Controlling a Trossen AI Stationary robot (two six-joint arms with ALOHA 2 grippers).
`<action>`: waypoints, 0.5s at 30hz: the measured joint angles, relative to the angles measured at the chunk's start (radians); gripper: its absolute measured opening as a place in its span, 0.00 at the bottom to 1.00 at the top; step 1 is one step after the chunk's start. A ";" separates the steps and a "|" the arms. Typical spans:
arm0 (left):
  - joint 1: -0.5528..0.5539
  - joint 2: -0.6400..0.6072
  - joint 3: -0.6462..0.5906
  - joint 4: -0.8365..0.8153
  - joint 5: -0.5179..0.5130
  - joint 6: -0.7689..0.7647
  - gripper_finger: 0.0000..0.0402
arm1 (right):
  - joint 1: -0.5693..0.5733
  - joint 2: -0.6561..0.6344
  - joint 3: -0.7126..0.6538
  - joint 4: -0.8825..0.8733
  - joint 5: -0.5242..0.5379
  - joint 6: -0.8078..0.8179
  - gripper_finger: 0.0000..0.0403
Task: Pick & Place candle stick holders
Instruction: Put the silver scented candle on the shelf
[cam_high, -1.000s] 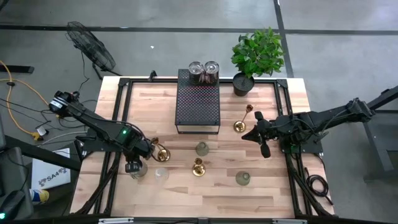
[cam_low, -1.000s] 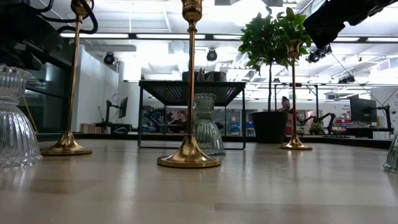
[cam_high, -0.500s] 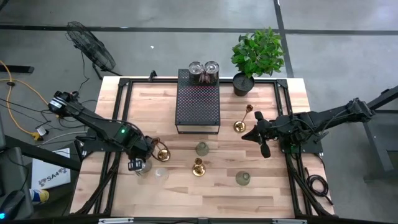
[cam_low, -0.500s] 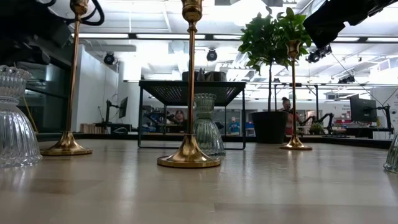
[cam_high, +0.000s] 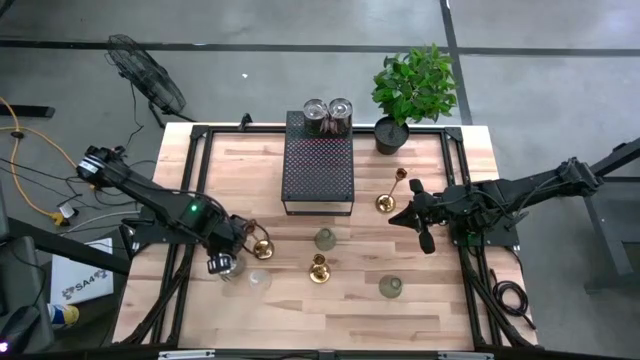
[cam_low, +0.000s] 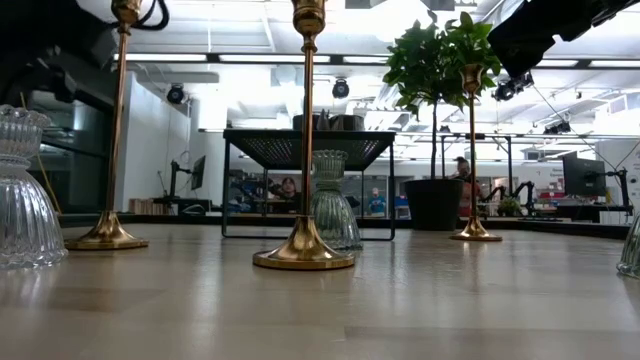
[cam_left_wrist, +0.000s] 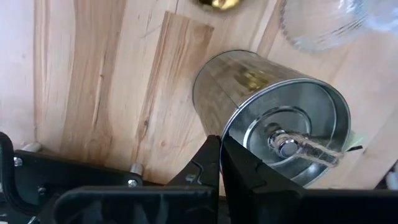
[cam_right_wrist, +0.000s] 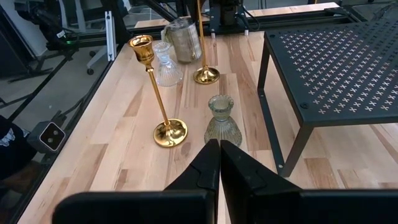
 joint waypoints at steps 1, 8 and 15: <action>0.000 0.000 0.009 -0.002 0.000 -0.003 0.00 | 0.000 0.000 0.000 0.000 0.000 0.000 0.01; 0.000 -0.006 0.054 -0.064 -0.015 -0.039 0.00 | 0.000 0.000 0.000 0.000 0.000 0.000 0.01; 0.000 -0.025 0.088 -0.103 -0.042 -0.094 0.00 | 0.000 0.000 0.000 0.000 0.000 0.000 0.01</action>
